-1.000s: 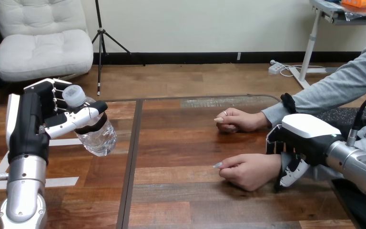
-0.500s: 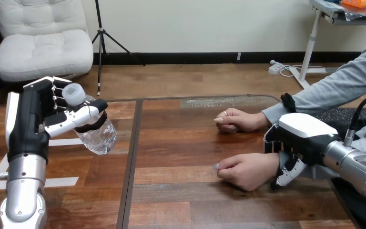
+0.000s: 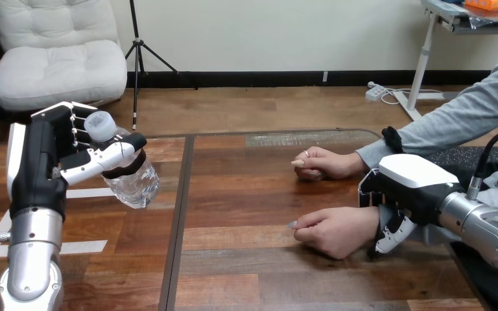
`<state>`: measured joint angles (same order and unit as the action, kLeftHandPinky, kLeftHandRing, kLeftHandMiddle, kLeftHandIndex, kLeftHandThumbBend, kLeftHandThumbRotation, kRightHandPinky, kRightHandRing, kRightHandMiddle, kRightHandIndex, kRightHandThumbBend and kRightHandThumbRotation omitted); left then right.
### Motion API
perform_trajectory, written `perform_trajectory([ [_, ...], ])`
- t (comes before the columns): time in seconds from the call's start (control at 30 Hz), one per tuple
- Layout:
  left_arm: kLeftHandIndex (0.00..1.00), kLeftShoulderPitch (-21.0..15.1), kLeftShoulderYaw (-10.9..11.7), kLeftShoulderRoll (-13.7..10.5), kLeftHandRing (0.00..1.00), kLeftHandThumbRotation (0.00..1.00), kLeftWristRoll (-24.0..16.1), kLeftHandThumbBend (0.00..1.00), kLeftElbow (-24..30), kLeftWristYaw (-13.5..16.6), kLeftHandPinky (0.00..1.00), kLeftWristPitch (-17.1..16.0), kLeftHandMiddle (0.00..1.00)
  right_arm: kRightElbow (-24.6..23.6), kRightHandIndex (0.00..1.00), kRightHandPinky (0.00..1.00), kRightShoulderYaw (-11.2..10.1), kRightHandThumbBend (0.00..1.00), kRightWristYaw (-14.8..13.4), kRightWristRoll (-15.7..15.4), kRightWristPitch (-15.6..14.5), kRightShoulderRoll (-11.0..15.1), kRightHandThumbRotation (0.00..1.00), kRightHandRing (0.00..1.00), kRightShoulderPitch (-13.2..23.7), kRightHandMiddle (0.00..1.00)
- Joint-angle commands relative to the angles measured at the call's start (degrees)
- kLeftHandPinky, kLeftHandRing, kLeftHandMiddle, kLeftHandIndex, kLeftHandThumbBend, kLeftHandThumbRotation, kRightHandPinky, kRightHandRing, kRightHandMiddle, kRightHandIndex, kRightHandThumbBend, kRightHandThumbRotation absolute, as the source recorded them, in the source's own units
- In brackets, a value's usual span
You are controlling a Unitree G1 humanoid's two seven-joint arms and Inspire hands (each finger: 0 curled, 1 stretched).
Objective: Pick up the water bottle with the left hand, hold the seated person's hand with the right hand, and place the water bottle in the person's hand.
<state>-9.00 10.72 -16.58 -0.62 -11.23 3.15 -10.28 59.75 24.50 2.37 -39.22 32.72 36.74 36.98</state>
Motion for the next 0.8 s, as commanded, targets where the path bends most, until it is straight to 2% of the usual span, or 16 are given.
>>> perform_trajectory([
  [0.0, 0.4, -2.28, 0.96, -0.42, 0.37, 0.0, 0.1, 0.74, 4.68, 0.11, 0.32, -1.12, 0.4, 0.65, 0.38, 0.25, 0.68, 0.96, -0.96, -0.81, 0.07, 0.7, 0.0, 0.3, 1.68, 0.37],
  [0.43, 0.4, -2.37, 0.91, -0.36, 0.37, 0.0, 0.1, 0.74, 4.71, 0.08, 0.32, -1.12, 0.4, 0.47, 0.33, 0.19, 1.07, 0.93, -0.86, -1.38, -0.76, 0.97, 0.0, 0.25, 2.0, 0.32],
  [0.77, 0.4, -2.61, 0.98, -0.28, 0.37, 0.0, 0.65, 0.74, 4.62, -0.25, 0.32, -0.98, 0.4, 1.24, 0.3, 0.18, 0.8, 0.9, -0.45, -1.02, -0.3, 0.91, 0.0, 0.23, 2.4, 0.3],
])
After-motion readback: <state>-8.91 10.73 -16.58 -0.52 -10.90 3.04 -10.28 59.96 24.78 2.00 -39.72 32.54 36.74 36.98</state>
